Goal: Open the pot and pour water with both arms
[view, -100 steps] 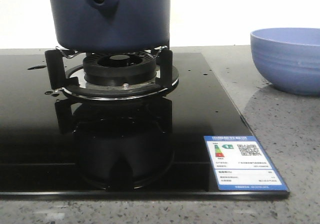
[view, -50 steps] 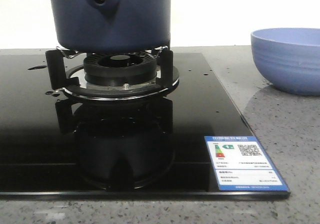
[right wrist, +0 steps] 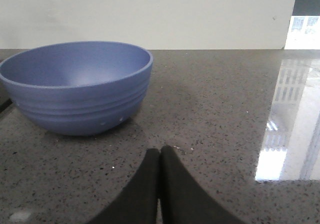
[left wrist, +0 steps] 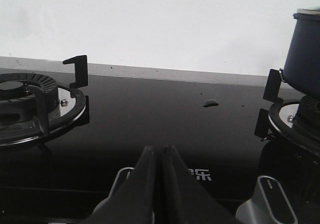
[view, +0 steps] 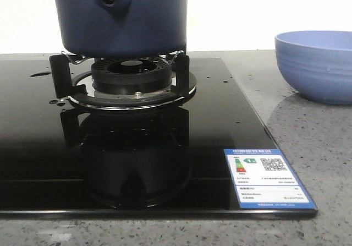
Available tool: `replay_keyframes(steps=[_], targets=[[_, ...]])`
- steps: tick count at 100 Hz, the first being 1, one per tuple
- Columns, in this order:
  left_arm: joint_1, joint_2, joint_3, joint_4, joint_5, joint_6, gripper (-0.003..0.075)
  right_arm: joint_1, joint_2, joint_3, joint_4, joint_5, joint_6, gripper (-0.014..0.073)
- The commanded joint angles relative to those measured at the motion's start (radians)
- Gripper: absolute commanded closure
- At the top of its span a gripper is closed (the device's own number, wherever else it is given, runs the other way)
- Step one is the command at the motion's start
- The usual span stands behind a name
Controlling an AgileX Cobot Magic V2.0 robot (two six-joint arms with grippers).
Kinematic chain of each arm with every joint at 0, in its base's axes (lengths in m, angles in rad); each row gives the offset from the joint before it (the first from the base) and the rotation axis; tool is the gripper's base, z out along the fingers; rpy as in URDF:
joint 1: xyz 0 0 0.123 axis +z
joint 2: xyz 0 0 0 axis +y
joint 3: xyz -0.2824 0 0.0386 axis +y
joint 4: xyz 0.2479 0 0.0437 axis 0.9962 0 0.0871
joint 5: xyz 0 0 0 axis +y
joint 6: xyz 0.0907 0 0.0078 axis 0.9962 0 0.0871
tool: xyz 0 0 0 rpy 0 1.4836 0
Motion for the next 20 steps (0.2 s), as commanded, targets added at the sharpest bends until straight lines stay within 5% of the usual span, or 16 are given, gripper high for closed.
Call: replay_keyframes(steps=[1, 20], targets=[[0.004, -0.026, 0.034, -0.009, -0.071, -0.008, 0.0741, -0.004, -0.018, 0.024, -0.011, -0.069, 0.0, 0.0637], [0.004, -0.026, 0.034, -0.009, -0.071, -0.008, 0.0741, -0.004, -0.018, 0.024, -0.011, -0.067, 0.0, 0.0637]])
